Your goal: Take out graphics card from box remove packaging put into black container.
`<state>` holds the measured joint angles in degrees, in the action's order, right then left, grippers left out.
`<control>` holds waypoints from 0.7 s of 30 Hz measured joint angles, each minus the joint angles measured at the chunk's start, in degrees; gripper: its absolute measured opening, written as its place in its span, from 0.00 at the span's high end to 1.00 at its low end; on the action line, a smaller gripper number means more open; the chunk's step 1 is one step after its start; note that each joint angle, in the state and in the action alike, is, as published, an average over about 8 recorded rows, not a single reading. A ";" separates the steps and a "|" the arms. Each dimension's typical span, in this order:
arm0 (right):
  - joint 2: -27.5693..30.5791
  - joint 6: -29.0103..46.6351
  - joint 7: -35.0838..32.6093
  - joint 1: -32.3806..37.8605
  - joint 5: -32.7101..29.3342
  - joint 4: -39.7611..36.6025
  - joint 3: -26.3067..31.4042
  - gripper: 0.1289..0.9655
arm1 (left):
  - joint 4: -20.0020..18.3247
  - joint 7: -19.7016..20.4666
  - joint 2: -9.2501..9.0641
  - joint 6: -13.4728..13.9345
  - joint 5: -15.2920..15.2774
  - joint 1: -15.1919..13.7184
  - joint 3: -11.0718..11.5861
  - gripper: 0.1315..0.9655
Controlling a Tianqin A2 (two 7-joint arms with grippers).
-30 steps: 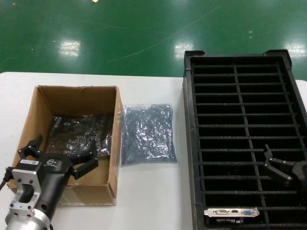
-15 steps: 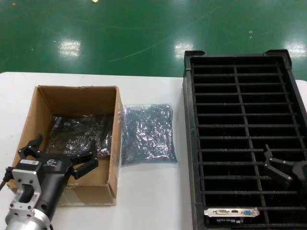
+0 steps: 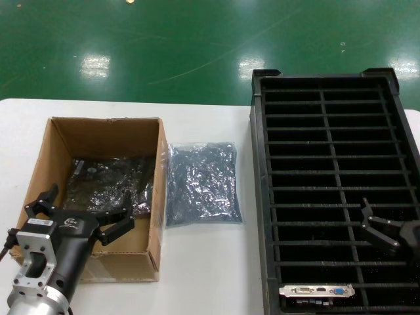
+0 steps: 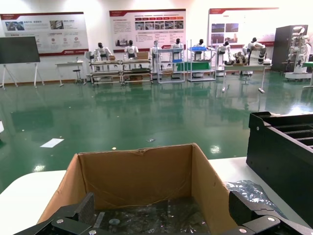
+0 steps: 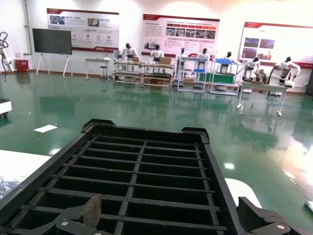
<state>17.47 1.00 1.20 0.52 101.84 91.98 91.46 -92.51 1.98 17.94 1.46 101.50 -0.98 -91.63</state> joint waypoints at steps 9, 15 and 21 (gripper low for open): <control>0.00 0.00 0.00 0.00 0.00 0.00 0.00 0.00 | 0.00 0.00 0.00 0.00 0.00 0.00 0.00 0.00; 0.00 0.00 0.00 0.00 0.00 0.00 0.00 0.00 | 0.00 0.00 0.00 0.00 0.00 0.00 0.00 0.00; 0.00 0.00 0.00 0.00 0.00 0.00 0.00 0.00 | 0.00 0.00 0.00 0.00 0.00 0.00 0.00 0.00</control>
